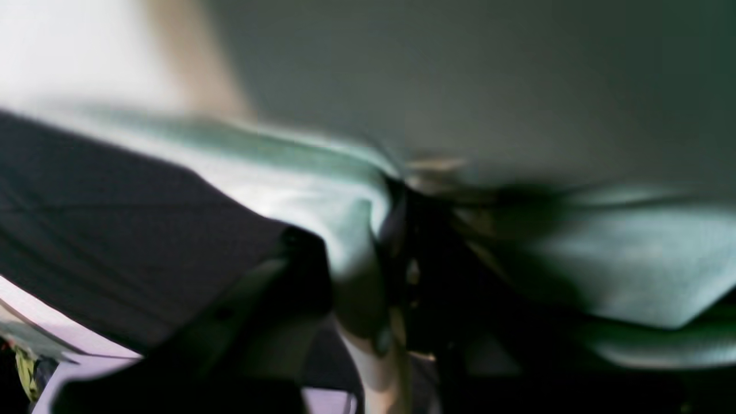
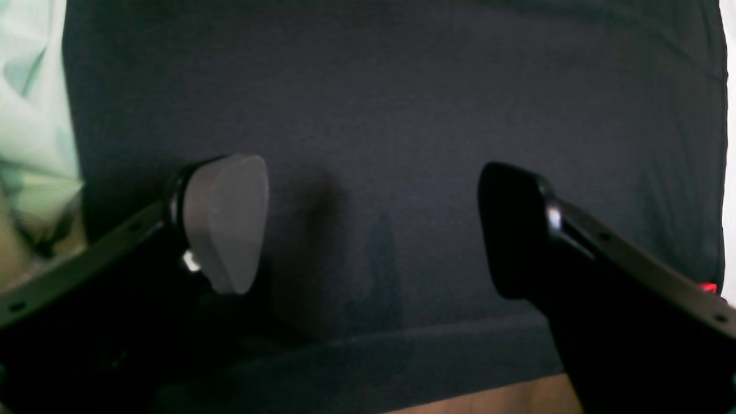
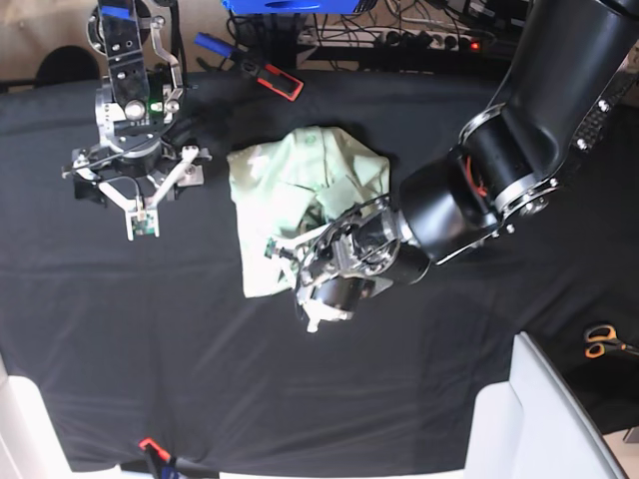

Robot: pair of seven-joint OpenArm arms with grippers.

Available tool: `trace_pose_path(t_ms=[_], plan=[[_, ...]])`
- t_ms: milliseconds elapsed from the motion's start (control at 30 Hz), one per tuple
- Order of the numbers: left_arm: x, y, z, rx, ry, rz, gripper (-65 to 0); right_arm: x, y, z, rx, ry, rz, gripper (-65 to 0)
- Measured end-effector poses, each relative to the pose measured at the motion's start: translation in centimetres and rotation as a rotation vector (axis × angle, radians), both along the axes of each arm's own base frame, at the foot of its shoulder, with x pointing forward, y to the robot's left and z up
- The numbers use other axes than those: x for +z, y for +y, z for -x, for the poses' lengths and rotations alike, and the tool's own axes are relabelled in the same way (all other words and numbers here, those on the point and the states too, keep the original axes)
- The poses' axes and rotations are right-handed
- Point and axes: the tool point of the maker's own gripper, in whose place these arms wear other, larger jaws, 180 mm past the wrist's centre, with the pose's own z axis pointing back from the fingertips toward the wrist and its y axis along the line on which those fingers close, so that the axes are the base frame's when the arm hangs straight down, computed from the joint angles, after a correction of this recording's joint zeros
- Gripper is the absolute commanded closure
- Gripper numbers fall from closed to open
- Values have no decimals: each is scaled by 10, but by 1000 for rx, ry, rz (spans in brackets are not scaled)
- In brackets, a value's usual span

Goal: Fold the T-shirt properly
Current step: 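Grasp the shirt bundle with the left gripper and drag it toward the right gripper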

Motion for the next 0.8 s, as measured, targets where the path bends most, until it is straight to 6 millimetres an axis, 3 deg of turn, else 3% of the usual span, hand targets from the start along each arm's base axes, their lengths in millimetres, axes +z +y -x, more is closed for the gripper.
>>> trace_pose_path(t_ms=[400,667,800], plan=[[6,-23,-12,3,1,100,0,-20,-3,3,1,56,13,-543],[17,-27,-25,103,-3,184,0,-19,-3,2,2,51,13,-543],[20,-17,-30,140,-21,150,0,-19,-3,1,2,48,13,-543]])
